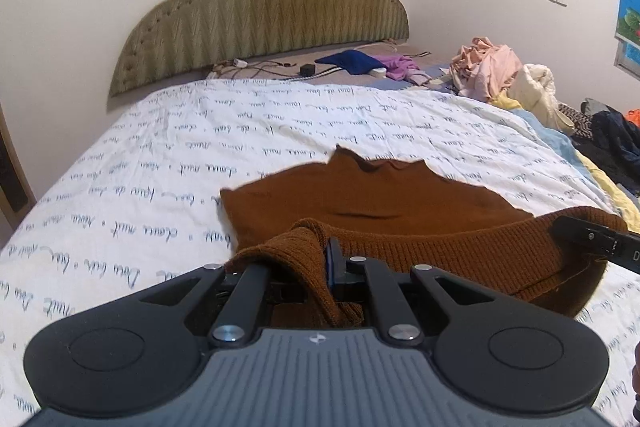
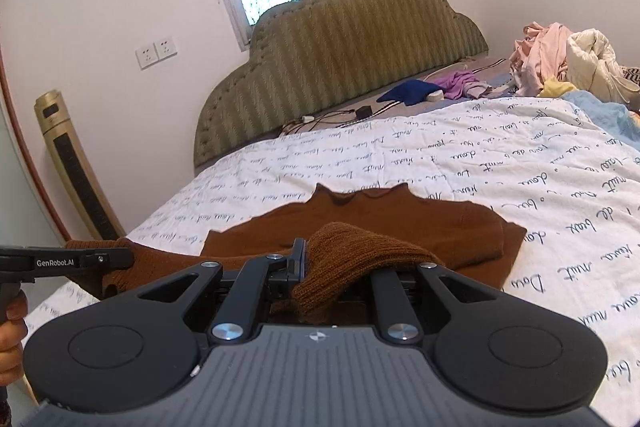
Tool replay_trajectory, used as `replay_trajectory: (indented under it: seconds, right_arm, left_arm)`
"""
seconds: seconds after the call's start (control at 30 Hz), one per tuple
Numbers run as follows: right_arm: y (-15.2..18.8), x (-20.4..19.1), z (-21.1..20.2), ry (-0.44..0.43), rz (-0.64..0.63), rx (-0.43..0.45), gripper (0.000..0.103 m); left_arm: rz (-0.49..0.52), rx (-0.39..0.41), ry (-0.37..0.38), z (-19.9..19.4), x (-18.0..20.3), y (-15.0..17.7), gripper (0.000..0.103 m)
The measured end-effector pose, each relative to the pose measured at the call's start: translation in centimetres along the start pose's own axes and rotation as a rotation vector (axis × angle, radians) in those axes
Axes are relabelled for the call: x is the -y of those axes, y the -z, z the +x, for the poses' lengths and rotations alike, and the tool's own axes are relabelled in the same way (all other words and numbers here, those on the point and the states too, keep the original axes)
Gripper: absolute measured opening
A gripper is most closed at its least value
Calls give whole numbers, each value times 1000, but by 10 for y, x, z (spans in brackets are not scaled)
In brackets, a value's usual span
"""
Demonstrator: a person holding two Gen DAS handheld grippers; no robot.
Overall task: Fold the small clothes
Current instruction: 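Lift the hem with both grippers and fold it over toward the collar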
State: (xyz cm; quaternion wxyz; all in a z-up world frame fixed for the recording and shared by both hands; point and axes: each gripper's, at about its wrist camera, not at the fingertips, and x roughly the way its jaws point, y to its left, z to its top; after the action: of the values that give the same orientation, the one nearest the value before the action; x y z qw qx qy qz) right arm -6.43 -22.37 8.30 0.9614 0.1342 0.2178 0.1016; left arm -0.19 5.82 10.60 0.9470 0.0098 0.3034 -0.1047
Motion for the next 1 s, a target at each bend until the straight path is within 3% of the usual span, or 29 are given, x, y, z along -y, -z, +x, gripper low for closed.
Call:
replay_trajectory:
  seconds: [0.4,0.67,1.0]
  right_arm:
    - [-24,31,72,31,33,-14,16]
    - [-22,51,131,62,70,-82,15]
    - [-26,81,176,57,174,-155,15]
  left_arm:
    - [42,3,-99,80,3,-39,8]
    - [74,-85,-120,144,7,-44,8]
    - [24,-154,-110,199,-5,-50,8]
